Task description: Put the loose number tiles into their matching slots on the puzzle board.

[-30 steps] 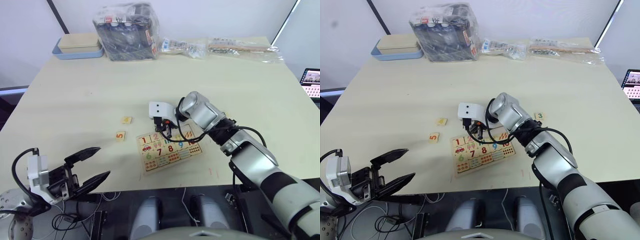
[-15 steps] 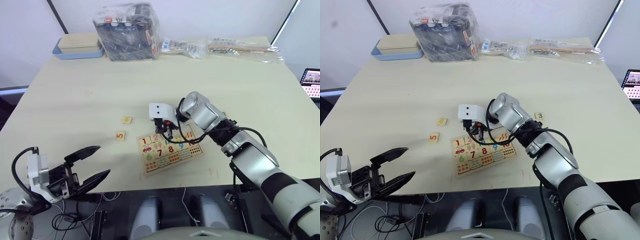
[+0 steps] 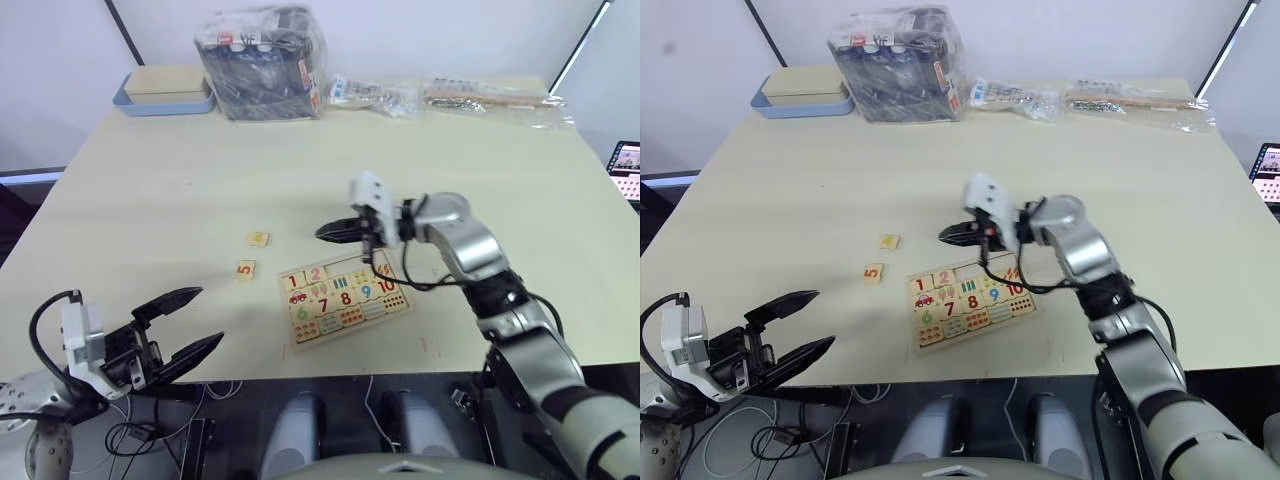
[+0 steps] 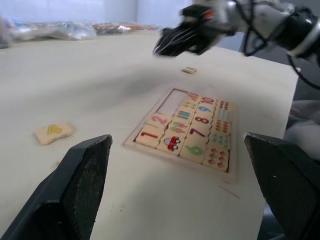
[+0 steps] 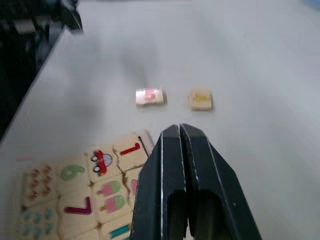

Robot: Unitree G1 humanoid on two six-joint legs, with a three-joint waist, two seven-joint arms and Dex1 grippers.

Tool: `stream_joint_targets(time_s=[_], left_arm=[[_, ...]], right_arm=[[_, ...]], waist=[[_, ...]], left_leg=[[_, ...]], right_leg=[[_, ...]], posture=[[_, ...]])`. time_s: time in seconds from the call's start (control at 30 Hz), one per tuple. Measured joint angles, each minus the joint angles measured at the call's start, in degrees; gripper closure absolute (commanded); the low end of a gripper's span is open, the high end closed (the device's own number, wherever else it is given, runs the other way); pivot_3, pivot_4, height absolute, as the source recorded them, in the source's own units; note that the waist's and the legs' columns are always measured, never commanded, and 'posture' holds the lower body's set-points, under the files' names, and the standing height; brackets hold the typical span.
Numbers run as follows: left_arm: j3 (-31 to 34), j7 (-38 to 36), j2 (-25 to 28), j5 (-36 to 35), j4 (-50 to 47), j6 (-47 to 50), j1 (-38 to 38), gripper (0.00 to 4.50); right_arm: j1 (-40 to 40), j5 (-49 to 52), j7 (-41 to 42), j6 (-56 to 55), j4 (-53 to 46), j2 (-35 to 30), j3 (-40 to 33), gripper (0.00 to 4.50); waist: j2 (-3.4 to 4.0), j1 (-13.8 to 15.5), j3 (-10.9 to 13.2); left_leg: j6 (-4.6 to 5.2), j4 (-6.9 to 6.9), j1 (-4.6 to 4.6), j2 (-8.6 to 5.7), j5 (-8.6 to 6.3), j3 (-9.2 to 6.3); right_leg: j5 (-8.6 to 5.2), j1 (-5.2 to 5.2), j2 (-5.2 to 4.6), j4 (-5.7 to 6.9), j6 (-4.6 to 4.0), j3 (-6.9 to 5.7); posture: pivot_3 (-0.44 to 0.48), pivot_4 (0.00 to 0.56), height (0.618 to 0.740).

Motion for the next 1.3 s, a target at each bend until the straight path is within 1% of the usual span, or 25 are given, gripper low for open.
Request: stream_joint_targets(time_s=[0.07, 0.13, 0.23, 0.27, 0.3, 0.33, 0.37, 0.47, 0.7, 0.9, 1.3], left_arm=[[-0.47, 1.00, -0.04, 0.64, 0.79, 0.02, -0.25, 0.00], [-1.05, 1.45, 0.00, 1.22, 1.30, 0.02, -0.50, 0.00], [-1.36, 2.19, 0.00, 1.79, 2.65, -0.02, -1.08, 0.00], [-1.36, 2.30, 0.05, 1.88, 3.30, -0.04, -1.26, 0.00], [-1.39, 2.35, 0.07, 2.16, 3.93, -0.04, -1.31, 0.00], [-1.40, 2.41, 0.09, 2.40, 4.47, -0.04, -1.27, 0.00], [-1.45, 2.51, 0.11, 2.70, 5.03, -0.04, -1.38, 0.00], [-1.45, 2.75, 0.12, 2.93, 6.24, -0.06, -1.37, 0.00], [-1.40, 2.02, 0.06, 3.81, 9.19, -1.18, -0.99, 0.00], [-1.26, 1.73, 0.18, 3.87, 11.38, -2.32, -0.65, 0.00], [-1.27, 0.83, 0.56, 4.30, 13.68, -4.17, -1.72, 0.00]], right_arm=[[5.14, 4.74, 1.37, 1.00, -5.38, -4.23, -3.53, 4.48], [8.52, 8.01, 1.81, 1.64, -9.03, -7.05, -6.50, 4.48], [14.80, 11.32, 2.15, 1.88, -12.35, -12.23, -11.24, 3.68], [17.24, 12.31, 1.83, 2.05, -13.20, -13.78, -12.85, 3.24], [19.63, 13.32, 1.46, 2.16, -13.76, -14.99, -14.54, 2.64], [21.53, 14.13, 1.29, 2.13, -14.12, -15.87, -15.98, 2.23], [23.64, 14.84, 1.23, 1.89, -14.75, -16.78, -17.36, 1.53], [29.65, 17.12, 1.11, 0.82, -16.70, -19.25, -21.57, 0.04], [40.54, 19.65, 1.73, -3.07, -17.31, -23.58, -29.30, 0.04], [45.81, 20.69, 2.62, -6.40, -15.16, -25.24, -33.63, 0.04], [46.83, 20.70, 3.47, -10.41, -10.50, -26.18, -33.82, 0.04]], waist=[[0.06, 0.12, 0.04], [0.03, 0.21, 0.01], [-0.01, 0.37, -0.01], [-0.03, 0.46, -0.02], [-0.03, 0.46, -0.02], [-0.03, 0.46, -0.02], [-0.03, 0.45, -0.02], [-0.03, 0.44, -0.02], [-0.06, 0.69, -0.04], [-0.08, 0.97, -0.05], [-0.08, 1.75, -0.06]], left_leg=[[0.01, 0.00, 0.02, 0.02, 0.00, 0.01], [0.01, -0.01, 0.04, 0.06, 0.00, -0.01], [0.01, -0.01, 0.04, 0.06, 0.00, 0.02], [0.01, 0.00, 0.04, 0.06, 0.00, 0.02], [0.01, 0.00, 0.04, 0.05, 0.00, 0.04], [0.01, 0.00, 0.04, 0.05, 0.00, 0.04], [0.01, 0.00, 0.04, 0.06, 0.00, 0.05], [0.01, 0.00, 0.04, 0.07, 0.00, 0.06], [0.02, 0.01, 0.07, 0.08, 0.00, 0.06], [0.02, 0.04, 0.08, 0.08, 0.00, 0.06], [0.02, 0.06, 0.09, 0.09, -0.01, 0.07]], right_leg=[[-0.11, 0.00, 0.02, -0.03, -0.18, 0.01], [-0.14, 0.01, 0.06, -0.03, -0.23, 0.00], [-0.14, 0.03, 0.06, -0.05, -0.23, 0.01], [-0.14, 0.04, 0.06, -0.06, -0.22, 0.00], [-0.14, 0.05, 0.06, -0.08, -0.22, 0.02], [-0.14, 0.05, 0.06, -0.08, -0.22, 0.03], [-0.14, 0.05, 0.07, -0.09, -0.21, 0.03], [-0.15, 0.05, 0.09, -0.10, -0.20, 0.05], [-0.16, 0.11, 0.09, -0.15, -0.18, 0.04], [-0.16, 0.13, 0.09, -0.15, -0.18, 0.05], [-0.17, 0.14, 0.10, -0.15, -0.17, 0.05]], posture=[[0.000, 0.150, 0.740], [0.000, 0.150, 0.740], [0.000, 0.150, 0.740], [0.000, 0.150, 0.740], [0.000, 0.150, 0.740], [0.000, 0.150, 0.740], [0.000, 0.150, 0.740], [0.000, 0.150, 0.740], [0.000, 0.150, 0.740], [0.000, 0.150, 0.740], [0.000, 0.150, 0.740]])
